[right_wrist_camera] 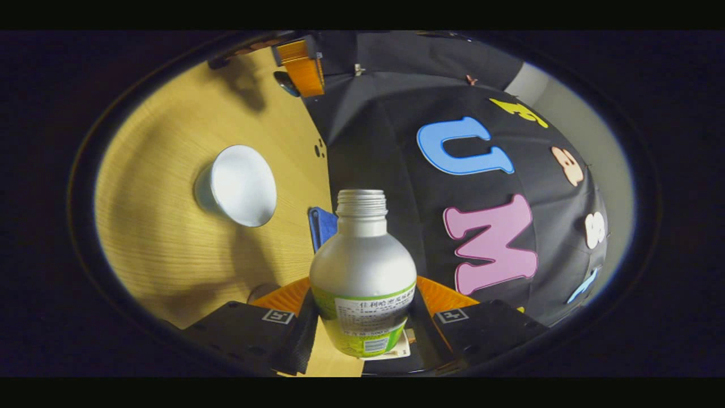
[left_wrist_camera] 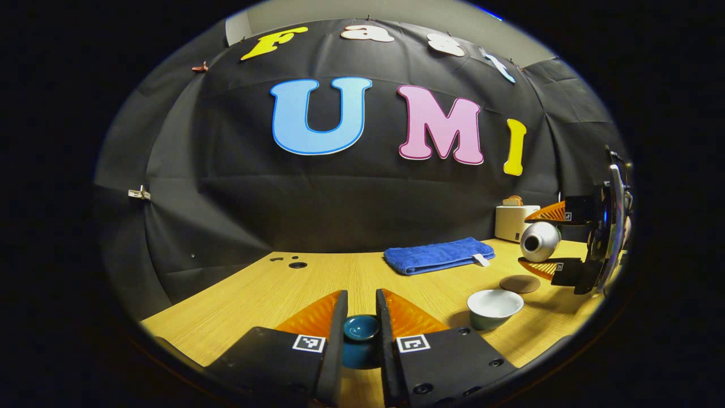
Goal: Open the teacup lid with one hand, grasp the water bottle and pour water into the teacup with the other hand; after pouring, place the water bottle on the coaster and then close the teacup lid.
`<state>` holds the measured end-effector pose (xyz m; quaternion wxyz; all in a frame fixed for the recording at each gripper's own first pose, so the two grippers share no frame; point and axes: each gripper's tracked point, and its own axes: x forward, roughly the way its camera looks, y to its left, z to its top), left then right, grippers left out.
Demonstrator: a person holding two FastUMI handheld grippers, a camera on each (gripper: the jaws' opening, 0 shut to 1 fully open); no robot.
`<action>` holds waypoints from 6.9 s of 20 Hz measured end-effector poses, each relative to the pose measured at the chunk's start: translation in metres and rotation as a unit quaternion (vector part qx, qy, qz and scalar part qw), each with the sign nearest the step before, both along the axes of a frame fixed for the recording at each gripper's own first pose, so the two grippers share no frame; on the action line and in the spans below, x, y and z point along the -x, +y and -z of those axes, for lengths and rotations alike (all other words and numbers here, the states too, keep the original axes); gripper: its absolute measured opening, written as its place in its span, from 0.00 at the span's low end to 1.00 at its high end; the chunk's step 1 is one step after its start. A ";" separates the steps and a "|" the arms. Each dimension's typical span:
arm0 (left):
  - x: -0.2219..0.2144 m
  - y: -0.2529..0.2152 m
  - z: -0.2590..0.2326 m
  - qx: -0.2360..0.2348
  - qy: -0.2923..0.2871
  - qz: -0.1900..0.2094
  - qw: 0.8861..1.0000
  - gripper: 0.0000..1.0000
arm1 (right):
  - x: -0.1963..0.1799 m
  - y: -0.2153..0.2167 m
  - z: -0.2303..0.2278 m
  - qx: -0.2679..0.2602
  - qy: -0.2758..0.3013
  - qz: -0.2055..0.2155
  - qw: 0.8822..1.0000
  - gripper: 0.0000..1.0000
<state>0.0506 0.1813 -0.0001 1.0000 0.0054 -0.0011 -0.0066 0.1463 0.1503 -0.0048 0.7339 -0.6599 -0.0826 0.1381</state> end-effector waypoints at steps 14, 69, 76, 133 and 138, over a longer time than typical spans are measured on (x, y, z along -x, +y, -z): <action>-0.001 -0.002 0.000 0.000 0.001 0.005 1.000 0.31 | -0.014 0.021 0.013 0.160 -0.037 -0.064 0.984 0.75; 0.000 -0.006 0.000 0.001 0.000 0.016 1.000 0.31 | -0.022 0.050 -0.030 0.314 -0.161 -0.132 0.926 0.71; -0.001 -0.008 0.001 0.001 0.000 0.020 1.000 0.31 | -0.016 0.054 -0.030 0.323 -0.168 -0.136 0.921 0.71; -0.001 -0.011 0.001 0.000 -0.002 0.029 1.000 0.32 | 0.011 -0.029 -0.052 -0.626 0.215 0.032 0.749 0.76; -0.001 -0.011 0.001 0.000 -0.002 0.029 1.000 0.32 | -0.018 -0.036 -0.044 -0.658 0.201 0.029 0.725 0.76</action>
